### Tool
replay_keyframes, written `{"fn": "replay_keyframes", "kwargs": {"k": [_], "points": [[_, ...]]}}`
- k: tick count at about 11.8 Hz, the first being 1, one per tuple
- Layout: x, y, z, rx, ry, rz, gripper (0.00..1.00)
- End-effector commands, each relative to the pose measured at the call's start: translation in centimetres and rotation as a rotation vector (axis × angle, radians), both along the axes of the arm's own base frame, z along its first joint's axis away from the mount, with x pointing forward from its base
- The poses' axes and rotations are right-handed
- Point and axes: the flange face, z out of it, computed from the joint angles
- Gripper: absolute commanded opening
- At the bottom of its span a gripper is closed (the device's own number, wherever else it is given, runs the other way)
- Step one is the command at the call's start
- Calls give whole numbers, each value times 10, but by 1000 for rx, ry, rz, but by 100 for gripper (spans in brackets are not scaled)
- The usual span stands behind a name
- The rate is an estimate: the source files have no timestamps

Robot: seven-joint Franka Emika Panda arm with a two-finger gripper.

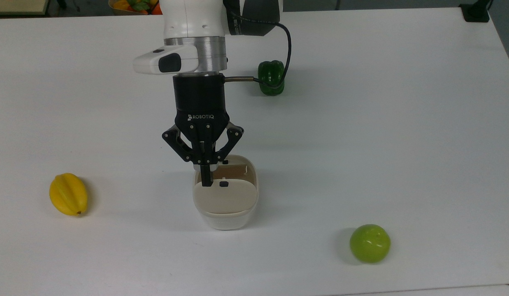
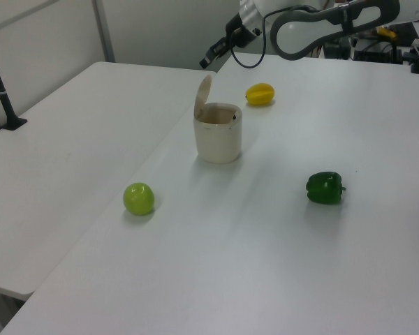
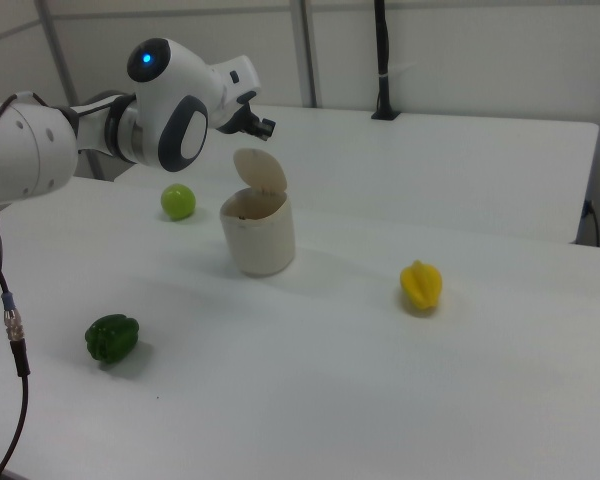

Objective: Close garbage bin
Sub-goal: 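Lower the gripper fingertips against the back of the open lid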

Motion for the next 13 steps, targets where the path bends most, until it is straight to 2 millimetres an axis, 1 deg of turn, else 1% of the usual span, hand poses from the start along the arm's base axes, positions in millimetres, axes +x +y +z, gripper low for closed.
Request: {"fn": "replay_keyframes", "kwargs": {"k": [1,6,12,13], "points": [[2,4,-1,-18,-10,10,0],[2,4,-5,-16,6,9,0],[1,3,-5,-23,7,12,0],[1,3,-8,-23,13,13,0]]}}
